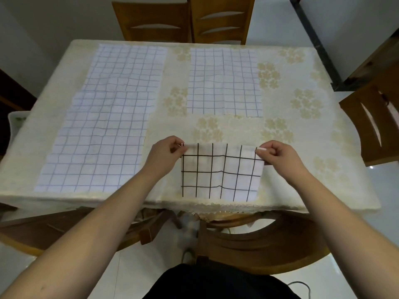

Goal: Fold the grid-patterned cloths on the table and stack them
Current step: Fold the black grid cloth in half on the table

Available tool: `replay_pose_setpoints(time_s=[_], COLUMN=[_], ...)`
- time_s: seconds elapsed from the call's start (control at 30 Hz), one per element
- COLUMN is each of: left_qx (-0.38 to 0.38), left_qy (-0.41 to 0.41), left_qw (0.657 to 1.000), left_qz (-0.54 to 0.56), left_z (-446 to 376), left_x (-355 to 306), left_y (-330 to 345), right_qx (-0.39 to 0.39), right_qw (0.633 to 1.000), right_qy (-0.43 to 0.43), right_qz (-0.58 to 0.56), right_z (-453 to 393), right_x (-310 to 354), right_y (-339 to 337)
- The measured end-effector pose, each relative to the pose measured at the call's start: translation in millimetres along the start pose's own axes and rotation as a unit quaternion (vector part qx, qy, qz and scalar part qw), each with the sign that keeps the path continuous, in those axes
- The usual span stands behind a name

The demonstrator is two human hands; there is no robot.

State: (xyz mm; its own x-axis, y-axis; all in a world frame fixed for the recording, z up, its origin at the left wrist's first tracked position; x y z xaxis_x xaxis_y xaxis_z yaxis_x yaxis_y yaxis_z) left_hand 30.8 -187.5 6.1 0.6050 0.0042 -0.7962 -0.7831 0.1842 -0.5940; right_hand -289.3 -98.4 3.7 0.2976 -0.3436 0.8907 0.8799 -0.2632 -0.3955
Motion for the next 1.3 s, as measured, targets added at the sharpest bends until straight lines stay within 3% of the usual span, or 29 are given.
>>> replay_pose_setpoints(time_s=[0.13,0.27,0.33,0.47,0.57,0.67,0.8,0.97,1.13,1.3], left_qx=[0.03,0.028,0.034,-0.002,-0.004,0.032,0.079,0.053,0.029,0.087], left_qy=[-0.125,-0.213,-0.281,-0.378,-0.404,-0.426,-0.416,-0.358,-0.234,-0.164], left_qw=[0.992,0.977,0.958,0.899,0.879,0.873,0.886,0.921,0.964,0.969], left_qz=[0.004,-0.003,0.054,0.22,0.253,0.237,0.188,0.145,0.126,0.16], left_z=[-22,-31,-38,-36,-25,-9,14,32,22,20], left_x=[29,59,80,84,84,91,109,113,66,16], left_y=[40,63,72,78,76,73,71,76,84,112], right_qx=[-0.049,-0.04,-0.027,0.001,0.001,0.032,0.052,0.059,0.057,0.025], right_qw=[0.997,0.989,0.988,0.994,0.986,0.953,0.939,0.935,0.924,0.923], right_qy=[0.066,0.101,0.094,0.102,0.159,0.24,0.276,0.278,0.283,0.277], right_qz=[0.005,0.104,0.122,0.043,-0.06,-0.18,-0.197,-0.21,-0.252,-0.267], right_z=[-23,-26,-18,-7,-6,-6,-9,-12,-10,-9], right_x=[-40,-60,-64,-74,-79,-86,-92,-97,-96,-99], right_y=[29,53,65,88,97,106,107,104,97,83])
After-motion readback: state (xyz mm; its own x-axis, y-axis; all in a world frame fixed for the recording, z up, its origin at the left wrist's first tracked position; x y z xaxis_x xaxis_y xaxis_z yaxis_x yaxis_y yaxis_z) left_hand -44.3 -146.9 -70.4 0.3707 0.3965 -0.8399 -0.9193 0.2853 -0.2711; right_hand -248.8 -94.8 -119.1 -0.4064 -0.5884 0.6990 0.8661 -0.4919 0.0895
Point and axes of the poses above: each hand's wrist, its own z-axis away from the middle knuckle, its own y-axis out of the palm, x = y × z, the point moved 3 cm from there along -z, towards the middle knuckle, and after that the axes turned 6 degrees about -x, right-handed, at the moved point
